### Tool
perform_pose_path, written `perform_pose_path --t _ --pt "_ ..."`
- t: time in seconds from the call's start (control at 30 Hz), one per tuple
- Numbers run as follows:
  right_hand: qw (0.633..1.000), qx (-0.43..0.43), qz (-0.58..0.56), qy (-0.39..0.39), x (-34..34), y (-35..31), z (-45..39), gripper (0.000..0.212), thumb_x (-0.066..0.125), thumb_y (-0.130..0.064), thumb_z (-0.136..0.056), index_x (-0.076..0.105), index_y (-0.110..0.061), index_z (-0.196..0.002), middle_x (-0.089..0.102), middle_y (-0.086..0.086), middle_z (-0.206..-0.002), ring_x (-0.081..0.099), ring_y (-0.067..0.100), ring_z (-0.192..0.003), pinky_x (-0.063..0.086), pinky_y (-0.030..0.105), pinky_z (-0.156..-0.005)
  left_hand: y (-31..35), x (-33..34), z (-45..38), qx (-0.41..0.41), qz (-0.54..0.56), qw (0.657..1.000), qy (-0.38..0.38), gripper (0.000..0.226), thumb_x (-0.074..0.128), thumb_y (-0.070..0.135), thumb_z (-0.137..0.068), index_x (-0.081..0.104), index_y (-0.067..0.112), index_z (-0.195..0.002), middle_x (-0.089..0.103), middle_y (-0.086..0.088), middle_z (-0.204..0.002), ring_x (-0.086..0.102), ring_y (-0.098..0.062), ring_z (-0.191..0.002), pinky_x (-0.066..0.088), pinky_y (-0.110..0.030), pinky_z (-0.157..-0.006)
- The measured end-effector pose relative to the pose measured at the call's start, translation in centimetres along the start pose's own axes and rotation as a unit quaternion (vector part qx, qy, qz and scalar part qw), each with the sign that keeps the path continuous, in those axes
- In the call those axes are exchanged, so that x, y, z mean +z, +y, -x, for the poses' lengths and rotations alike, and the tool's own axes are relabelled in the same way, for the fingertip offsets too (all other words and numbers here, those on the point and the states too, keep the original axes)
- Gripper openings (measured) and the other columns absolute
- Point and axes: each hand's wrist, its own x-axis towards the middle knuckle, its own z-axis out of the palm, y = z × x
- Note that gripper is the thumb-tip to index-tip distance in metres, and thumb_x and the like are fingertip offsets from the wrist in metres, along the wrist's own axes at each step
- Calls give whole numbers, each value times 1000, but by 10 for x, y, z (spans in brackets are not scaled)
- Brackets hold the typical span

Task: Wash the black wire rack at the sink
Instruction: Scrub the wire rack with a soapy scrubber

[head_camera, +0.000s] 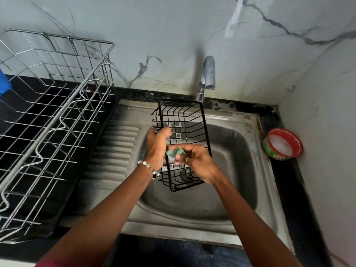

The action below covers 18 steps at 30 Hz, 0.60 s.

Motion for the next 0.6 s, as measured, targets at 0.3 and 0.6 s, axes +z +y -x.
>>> perform_pose_path --t 0.3,0.6 --pt "734 108 670 39 -2 -3 5 28 54 -2 -89 57 -5 -117 59 17 -117 57 32 -111 46 37 -90 -8 -4 -4 67 202 977 -35 59 52 31 -61 56 7 -115 59 -18 -100 56 -25 -78 44 -25 -52" --pt "835 7 547 -57 41 -5 -1 24 47 5 -87 66 -3 -100 64 23 -98 61 34 -96 45 37 -78 6 -3 -2 150 231 961 -8 67 55 30 -54 55 13 -119 53 -17 -96 48 -32 -86 43 -28 -58"
